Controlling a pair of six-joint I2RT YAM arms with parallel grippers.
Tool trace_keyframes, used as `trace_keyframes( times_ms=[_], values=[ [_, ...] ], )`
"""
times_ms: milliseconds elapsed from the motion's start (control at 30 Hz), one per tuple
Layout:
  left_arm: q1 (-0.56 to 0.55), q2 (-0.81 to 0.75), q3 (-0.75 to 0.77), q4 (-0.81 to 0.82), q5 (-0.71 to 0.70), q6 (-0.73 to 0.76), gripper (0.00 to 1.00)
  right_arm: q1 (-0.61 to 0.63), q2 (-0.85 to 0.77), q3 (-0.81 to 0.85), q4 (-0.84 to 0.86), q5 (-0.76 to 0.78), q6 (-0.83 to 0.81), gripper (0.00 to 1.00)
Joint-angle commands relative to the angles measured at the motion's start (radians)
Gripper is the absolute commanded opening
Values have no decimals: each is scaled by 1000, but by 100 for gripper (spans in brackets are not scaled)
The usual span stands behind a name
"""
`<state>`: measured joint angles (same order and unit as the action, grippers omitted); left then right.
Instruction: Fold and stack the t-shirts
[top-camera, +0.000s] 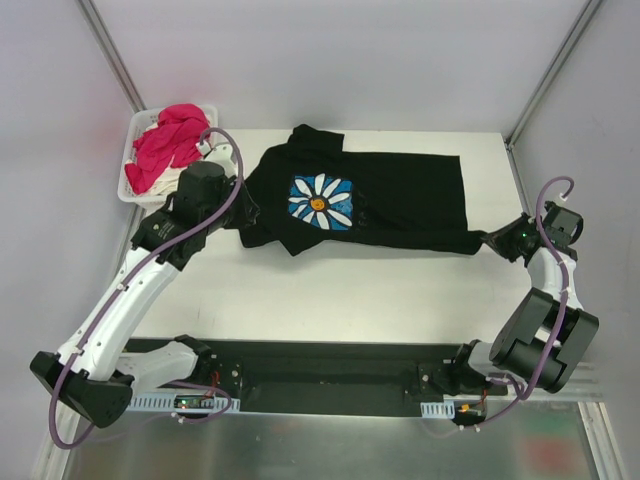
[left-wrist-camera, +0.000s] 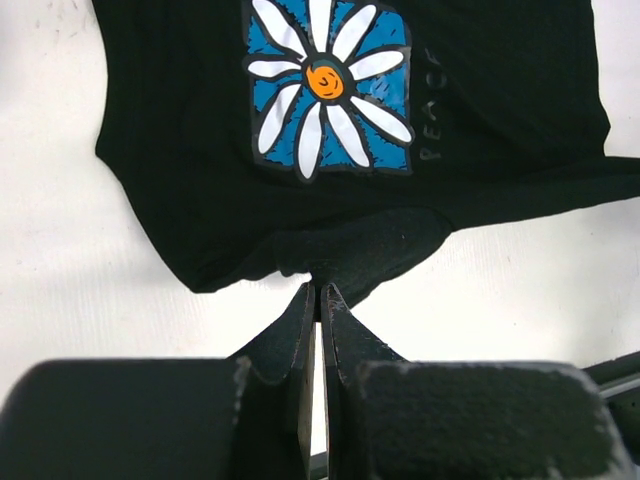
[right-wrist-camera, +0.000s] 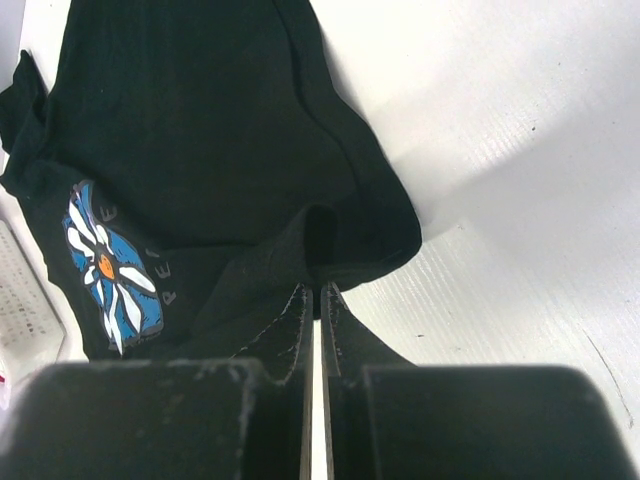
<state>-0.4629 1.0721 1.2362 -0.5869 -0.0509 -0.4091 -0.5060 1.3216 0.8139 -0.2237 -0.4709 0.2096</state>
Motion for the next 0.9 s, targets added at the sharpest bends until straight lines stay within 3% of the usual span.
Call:
trace_keyframes(
  times_ms=[0, 867],
  values=[
    [15, -35, -14, 30, 26, -8, 0, 1, -4, 21, 32, 23, 7, 1],
    [55, -31, -21, 21, 66, 41, 0, 1, -9, 2, 37, 26, -3, 1]
  ],
)
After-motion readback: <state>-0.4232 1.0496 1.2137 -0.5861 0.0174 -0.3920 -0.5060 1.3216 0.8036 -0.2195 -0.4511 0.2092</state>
